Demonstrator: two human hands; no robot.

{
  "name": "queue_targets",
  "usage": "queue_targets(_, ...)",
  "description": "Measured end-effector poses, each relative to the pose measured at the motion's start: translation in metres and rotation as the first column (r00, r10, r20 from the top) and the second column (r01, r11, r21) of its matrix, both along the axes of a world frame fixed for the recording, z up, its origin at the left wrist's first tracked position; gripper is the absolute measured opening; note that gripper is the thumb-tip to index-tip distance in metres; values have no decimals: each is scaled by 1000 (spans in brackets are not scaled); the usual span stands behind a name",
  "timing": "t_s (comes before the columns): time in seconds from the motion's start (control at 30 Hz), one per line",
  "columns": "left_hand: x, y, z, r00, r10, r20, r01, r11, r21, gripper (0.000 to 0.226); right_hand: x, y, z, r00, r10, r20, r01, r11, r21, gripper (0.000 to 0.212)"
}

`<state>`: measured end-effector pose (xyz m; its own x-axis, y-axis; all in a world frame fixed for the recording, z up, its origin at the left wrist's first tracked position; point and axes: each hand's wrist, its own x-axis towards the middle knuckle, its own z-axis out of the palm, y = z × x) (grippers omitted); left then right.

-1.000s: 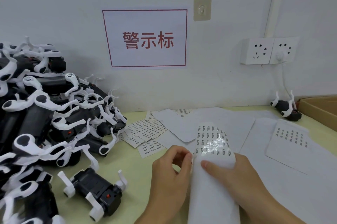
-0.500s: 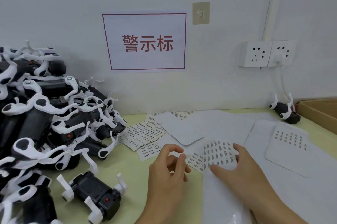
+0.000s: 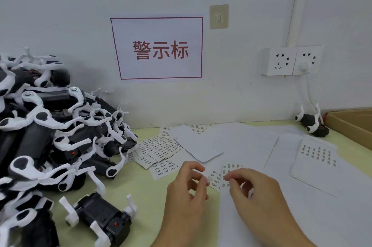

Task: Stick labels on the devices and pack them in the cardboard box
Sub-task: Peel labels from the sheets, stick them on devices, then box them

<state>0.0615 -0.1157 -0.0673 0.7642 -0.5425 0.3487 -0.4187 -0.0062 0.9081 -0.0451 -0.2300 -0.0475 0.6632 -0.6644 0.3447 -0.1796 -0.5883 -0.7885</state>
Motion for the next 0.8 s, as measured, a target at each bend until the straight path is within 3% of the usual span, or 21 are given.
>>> queue_targets(0.27, -1, -1, 1, 1000, -8, 9, 8, 1000, -8, 39, -1, 4, 2, 998, 44, -44, -40, 995, 95, 28)
queue_targets(0.4, -3, -1, 3, 1000, 8, 17, -7, 999, -41, 32, -2, 3, 8, 988, 106, -109, -77, 967, 244, 33)
queue_targets(0.57, -5, -1, 3, 999, 7, 41, -4, 998, -69, 29, -2, 2, 16, 981, 190, -34, -135, 801, 583, 36)
queue_targets(0.8, -7, 0, 6, 998, -20, 63, 25, 995, -93, 25, -1, -1, 18, 982, 159, 99, -179, 654, 735, 31)
